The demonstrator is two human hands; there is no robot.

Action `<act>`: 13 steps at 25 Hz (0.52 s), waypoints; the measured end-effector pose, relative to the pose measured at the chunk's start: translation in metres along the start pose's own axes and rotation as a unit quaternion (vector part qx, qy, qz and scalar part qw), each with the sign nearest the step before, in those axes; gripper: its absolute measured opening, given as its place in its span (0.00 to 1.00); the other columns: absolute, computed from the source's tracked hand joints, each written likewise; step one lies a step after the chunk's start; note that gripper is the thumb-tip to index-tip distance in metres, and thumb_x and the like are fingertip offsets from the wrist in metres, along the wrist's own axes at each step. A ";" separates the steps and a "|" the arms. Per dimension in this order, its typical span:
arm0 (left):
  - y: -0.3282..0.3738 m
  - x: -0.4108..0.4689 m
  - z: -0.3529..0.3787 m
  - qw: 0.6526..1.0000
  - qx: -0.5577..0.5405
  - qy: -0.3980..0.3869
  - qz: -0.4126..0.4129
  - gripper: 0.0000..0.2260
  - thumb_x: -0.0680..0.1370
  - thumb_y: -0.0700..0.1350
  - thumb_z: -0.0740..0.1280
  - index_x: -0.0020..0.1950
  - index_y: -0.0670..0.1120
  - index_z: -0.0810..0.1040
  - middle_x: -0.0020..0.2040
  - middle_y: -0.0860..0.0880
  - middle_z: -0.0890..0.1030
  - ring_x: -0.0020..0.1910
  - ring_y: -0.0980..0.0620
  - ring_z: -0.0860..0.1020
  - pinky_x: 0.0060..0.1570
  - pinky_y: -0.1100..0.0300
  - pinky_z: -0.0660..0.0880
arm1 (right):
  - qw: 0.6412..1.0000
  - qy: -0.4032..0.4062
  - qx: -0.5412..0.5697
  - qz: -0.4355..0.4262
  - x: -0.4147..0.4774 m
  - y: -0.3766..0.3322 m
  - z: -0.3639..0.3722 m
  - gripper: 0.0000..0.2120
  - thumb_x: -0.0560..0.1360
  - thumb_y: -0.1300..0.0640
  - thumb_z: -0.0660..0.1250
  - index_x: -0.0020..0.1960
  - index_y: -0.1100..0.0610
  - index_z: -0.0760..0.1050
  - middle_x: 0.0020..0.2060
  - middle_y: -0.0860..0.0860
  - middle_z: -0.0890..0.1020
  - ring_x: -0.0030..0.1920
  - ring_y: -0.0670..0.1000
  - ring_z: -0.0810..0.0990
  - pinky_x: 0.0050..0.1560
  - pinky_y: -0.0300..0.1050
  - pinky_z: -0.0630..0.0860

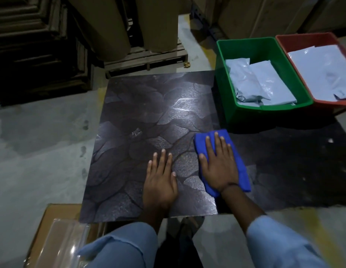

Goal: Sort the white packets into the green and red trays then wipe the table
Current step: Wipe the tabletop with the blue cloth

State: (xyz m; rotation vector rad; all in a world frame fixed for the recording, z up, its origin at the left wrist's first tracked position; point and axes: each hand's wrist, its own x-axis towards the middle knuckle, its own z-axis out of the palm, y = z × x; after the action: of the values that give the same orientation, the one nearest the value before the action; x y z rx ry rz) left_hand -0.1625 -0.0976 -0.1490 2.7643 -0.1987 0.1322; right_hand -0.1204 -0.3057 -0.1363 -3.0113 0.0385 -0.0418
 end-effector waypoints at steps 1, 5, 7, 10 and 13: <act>0.000 0.000 0.000 1.000 -0.009 0.012 0.002 0.26 0.81 0.46 0.60 0.81 0.47 0.63 0.83 0.48 0.57 0.82 0.46 0.52 0.78 0.44 0.56 | 1.000 0.000 0.007 0.016 0.021 -0.012 0.003 0.31 0.81 0.42 0.48 0.80 0.55 0.55 0.80 0.58 0.55 0.79 0.59 0.53 0.78 0.58 0.52; -0.003 -0.001 0.004 0.999 -0.022 0.036 0.012 0.26 0.81 0.45 0.61 0.80 0.46 0.65 0.82 0.48 0.59 0.82 0.45 0.54 0.78 0.43 0.58 | 0.999 0.001 0.020 -0.045 0.033 -0.050 0.010 0.31 0.81 0.42 0.51 0.80 0.55 0.54 0.80 0.57 0.53 0.80 0.59 0.52 0.78 0.58 0.51; -0.005 -0.001 0.006 0.999 -0.031 0.041 0.015 0.25 0.81 0.45 0.61 0.79 0.45 0.66 0.82 0.47 0.60 0.82 0.45 0.55 0.77 0.42 0.59 | 0.994 -0.012 0.017 -0.108 -0.010 -0.051 0.005 0.31 0.82 0.42 0.51 0.81 0.53 0.50 0.81 0.54 0.49 0.80 0.56 0.48 0.79 0.57 0.50; -0.004 -0.002 0.004 0.999 -0.028 0.027 0.006 0.26 0.81 0.46 0.61 0.80 0.46 0.64 0.82 0.48 0.58 0.82 0.46 0.53 0.78 0.43 0.57 | 0.990 -0.028 0.014 -0.135 -0.062 -0.016 -0.005 0.31 0.82 0.41 0.52 0.81 0.50 0.48 0.81 0.52 0.47 0.81 0.53 0.46 0.78 0.57 0.52; -0.003 0.001 0.002 1.000 -0.025 0.017 -0.008 0.27 0.81 0.46 0.61 0.80 0.47 0.64 0.82 0.49 0.57 0.82 0.47 0.52 0.78 0.45 0.56 | 0.998 -0.002 -0.011 -0.056 -0.043 0.019 -0.004 0.30 0.82 0.42 0.51 0.81 0.51 0.51 0.81 0.53 0.51 0.80 0.55 0.50 0.78 0.57 0.53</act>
State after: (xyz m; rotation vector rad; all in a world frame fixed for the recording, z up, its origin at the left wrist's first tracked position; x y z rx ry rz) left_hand -0.1614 -0.0960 -0.1516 2.7118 -0.1679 0.1684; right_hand -0.1638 -0.3241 -0.1362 -3.0322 -0.1314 -0.0469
